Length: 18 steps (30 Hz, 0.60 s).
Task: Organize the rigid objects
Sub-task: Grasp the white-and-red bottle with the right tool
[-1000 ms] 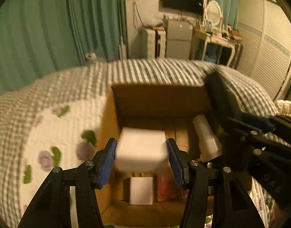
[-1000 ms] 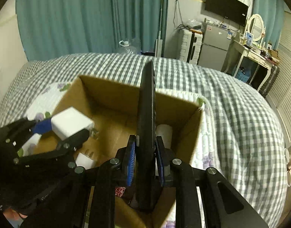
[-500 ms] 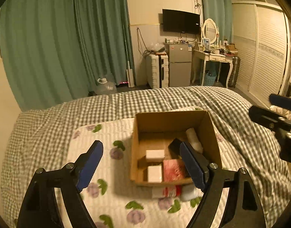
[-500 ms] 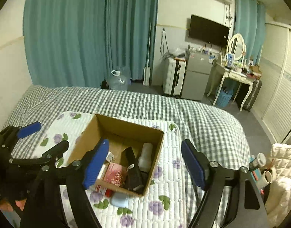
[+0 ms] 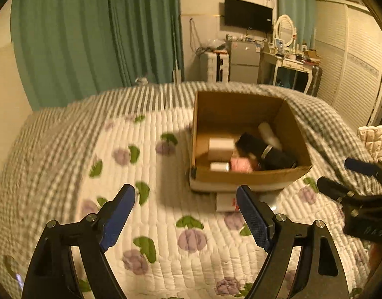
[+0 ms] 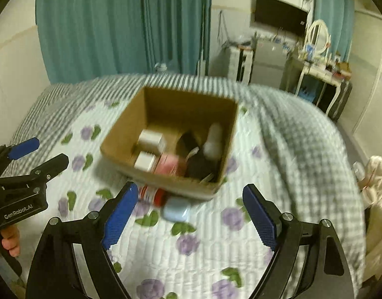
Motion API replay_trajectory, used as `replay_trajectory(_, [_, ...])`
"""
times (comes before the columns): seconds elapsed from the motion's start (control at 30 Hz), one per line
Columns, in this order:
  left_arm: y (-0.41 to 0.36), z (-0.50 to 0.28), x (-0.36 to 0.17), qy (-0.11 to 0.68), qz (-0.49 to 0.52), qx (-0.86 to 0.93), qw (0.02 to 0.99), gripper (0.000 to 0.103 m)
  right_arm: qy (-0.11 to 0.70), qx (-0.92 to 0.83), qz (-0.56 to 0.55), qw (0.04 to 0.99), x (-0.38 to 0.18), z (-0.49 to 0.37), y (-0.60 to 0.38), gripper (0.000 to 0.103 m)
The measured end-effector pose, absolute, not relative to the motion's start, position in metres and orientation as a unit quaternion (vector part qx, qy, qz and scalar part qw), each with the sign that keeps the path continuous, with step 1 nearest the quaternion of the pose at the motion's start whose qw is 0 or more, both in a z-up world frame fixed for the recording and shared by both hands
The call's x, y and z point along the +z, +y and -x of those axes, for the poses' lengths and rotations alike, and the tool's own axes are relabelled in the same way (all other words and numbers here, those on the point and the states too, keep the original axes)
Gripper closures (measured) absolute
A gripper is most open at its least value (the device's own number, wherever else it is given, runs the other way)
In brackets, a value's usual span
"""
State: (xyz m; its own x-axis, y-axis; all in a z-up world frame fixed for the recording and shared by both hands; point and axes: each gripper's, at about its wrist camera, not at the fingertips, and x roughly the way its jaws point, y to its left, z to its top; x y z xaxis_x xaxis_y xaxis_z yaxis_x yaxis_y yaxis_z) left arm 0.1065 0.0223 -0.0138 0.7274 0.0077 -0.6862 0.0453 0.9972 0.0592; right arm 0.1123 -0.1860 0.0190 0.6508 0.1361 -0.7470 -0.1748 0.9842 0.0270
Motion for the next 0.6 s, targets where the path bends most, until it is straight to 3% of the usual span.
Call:
replay_trajectory(0.33, [0.061, -0.136, -0.076, 0.407, -0.027, -0.002, 0.913, 0.017, 0.466, 0.11, 0.023, 0.877, -0.084, -0.154, -0.121, 0.017])
replay_trajectory(0.6, [0.087, -0.142, -0.093, 0.422, 0.014, 0.018, 0.906, 0.017, 0.485, 0.097, 0.006, 0.869, -0.119, -0.183, -0.09, 0.017])
